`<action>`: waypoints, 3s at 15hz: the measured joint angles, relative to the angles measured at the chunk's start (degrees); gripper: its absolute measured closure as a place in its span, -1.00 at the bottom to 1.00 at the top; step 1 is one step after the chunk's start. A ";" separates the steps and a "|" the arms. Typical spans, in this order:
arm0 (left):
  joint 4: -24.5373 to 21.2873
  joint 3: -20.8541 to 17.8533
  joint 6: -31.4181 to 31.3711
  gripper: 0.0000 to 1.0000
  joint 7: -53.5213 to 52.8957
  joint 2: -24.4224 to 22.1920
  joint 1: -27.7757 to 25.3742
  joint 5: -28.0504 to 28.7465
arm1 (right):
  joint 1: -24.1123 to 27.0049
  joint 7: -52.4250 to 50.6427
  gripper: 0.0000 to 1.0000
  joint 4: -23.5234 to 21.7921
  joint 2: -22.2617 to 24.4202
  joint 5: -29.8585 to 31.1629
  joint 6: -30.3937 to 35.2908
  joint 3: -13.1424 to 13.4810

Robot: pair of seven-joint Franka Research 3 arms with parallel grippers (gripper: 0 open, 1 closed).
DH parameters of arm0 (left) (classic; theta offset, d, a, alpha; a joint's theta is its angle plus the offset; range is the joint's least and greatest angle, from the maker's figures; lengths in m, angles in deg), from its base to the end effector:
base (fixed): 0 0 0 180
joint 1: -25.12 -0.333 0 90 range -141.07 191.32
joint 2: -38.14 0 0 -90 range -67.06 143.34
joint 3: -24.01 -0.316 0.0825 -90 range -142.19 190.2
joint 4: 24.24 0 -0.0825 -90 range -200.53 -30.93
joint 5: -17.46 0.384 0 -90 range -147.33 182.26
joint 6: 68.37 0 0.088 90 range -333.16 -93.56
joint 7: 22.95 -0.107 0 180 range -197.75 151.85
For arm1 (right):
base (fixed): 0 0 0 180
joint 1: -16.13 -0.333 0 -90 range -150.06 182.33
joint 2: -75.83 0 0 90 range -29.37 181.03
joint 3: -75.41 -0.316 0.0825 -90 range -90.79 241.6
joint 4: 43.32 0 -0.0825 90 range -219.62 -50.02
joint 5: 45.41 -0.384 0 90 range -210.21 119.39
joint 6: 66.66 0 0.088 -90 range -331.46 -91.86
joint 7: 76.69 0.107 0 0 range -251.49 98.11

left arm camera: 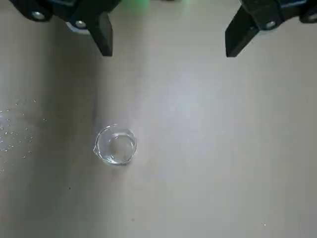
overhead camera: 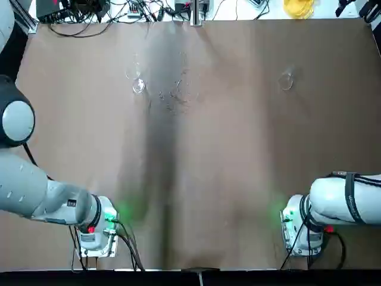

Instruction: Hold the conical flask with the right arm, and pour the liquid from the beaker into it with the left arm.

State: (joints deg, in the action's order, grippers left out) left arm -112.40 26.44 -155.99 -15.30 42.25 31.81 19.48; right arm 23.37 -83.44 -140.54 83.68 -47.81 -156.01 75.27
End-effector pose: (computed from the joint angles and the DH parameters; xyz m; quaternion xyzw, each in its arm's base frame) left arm 0.5645 -0.0858 0.5958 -0.9990 0.0128 0.0377 0.0218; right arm 0.5063 -0.0584 0.6371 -0.9998 0.0028 -0.0023 0.0206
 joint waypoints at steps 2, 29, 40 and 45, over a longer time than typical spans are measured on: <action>0.00 -0.17 -0.72 -1.00 0.00 0.24 -0.09 0.00 | -0.08 -0.01 -1.00 -0.01 0.00 0.00 -0.08 -0.16; -0.54 -0.23 -10.80 -1.00 -114.88 33.58 -24.00 -64.61 | -0.46 -0.04 -1.00 -0.21 -1.02 0.00 -0.15 -0.46; -0.59 -0.39 3.20 -1.00 -151.13 47.57 -25.15 -68.35 | -0.69 -0.06 -1.00 -0.22 -1.20 0.00 0.29 -0.51; 0.06 -0.30 3.30 -1.00 -155.30 51.69 -24.73 -68.32 | -1.16 -1.78 -1.00 0.01 -1.10 -0.01 0.63 -0.66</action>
State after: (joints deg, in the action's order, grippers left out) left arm -112.34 26.14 -152.69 -170.60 93.94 7.08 -48.84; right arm 22.21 -85.22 -140.52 82.57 -47.82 -155.38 74.61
